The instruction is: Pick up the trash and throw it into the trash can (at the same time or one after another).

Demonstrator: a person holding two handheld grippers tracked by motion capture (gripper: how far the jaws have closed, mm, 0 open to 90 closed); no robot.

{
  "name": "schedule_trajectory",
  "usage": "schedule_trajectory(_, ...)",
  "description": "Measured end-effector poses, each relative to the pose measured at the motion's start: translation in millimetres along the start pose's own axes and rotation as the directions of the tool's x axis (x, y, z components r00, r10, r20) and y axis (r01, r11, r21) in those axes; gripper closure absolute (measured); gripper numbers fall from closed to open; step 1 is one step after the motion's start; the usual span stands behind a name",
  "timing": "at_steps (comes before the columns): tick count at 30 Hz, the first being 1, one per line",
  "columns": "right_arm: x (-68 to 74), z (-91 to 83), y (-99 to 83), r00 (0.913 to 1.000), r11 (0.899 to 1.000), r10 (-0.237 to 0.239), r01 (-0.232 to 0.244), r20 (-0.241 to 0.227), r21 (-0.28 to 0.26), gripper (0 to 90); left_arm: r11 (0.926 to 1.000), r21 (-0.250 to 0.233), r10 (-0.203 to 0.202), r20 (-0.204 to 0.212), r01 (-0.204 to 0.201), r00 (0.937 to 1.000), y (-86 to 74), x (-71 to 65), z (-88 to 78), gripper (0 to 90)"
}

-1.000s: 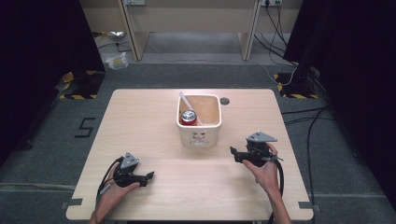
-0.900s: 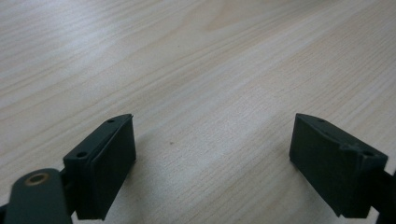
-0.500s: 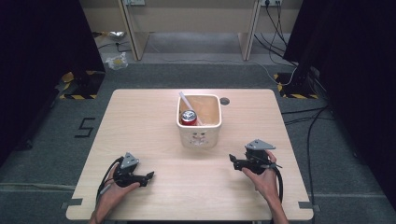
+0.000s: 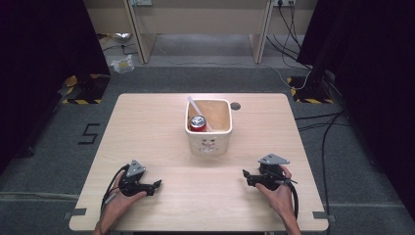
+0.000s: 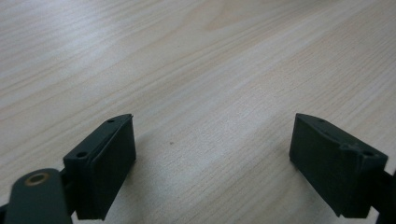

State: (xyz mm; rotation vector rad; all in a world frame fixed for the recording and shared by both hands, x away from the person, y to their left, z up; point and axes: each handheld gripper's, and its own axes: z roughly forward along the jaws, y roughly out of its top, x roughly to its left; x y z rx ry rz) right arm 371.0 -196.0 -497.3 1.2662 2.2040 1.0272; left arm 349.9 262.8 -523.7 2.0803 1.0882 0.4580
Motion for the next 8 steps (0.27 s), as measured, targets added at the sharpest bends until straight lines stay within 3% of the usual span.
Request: schedule_trajectory(8, -0.4, 2.5, -7.9, 0.9999, 0.999, 0.003, -0.004, 0.015, 0.039, 20.0, 1.0000, 0.001, 0.000, 0.001, 0.000, 1.0000, 0.0, 0.0, -0.1, 13.5)
